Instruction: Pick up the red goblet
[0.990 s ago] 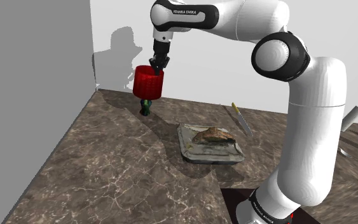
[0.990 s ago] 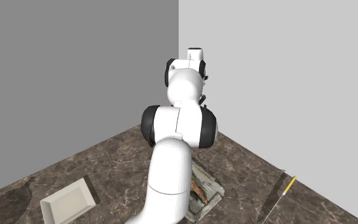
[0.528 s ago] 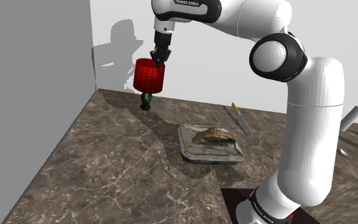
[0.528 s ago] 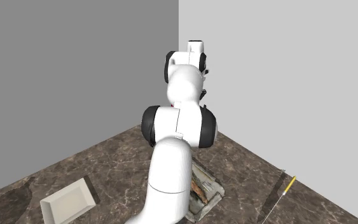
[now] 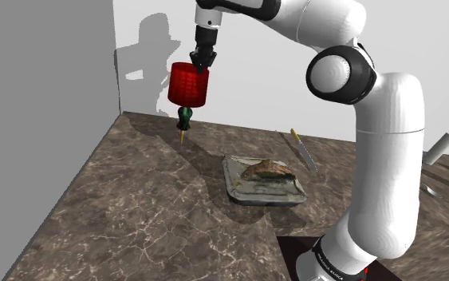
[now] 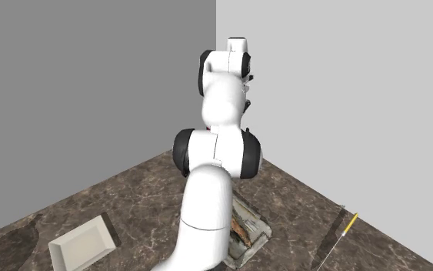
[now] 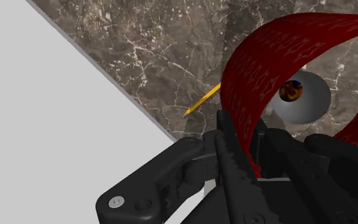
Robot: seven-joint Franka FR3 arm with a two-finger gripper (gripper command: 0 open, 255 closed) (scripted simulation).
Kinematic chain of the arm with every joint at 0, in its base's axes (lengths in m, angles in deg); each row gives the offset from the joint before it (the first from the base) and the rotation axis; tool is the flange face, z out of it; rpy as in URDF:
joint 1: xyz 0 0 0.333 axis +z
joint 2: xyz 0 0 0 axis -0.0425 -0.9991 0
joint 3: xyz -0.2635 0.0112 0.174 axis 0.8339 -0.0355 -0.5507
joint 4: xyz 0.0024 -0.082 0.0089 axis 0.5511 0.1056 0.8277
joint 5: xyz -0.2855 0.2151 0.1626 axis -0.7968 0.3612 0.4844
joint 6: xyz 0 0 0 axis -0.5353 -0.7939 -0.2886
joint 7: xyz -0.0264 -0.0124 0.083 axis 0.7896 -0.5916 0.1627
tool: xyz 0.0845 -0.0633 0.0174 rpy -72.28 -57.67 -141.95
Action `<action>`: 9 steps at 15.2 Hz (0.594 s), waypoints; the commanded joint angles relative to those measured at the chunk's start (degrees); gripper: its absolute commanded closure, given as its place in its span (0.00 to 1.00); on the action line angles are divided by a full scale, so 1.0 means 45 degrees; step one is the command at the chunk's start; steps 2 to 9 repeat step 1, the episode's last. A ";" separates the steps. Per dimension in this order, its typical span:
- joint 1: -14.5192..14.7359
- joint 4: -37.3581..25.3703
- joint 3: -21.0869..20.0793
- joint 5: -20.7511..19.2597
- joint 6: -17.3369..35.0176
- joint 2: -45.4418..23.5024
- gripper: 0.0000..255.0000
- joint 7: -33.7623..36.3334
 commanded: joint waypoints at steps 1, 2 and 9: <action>0.0019 -0.0224 -0.0002 -0.0005 -0.0139 -0.0080 1.00 0.0007; 0.0019 -0.0224 -0.0002 -0.0005 -0.0139 -0.0080 1.00 0.0007; 0.0019 -0.0224 -0.0002 -0.0005 -0.0139 -0.0080 1.00 0.0007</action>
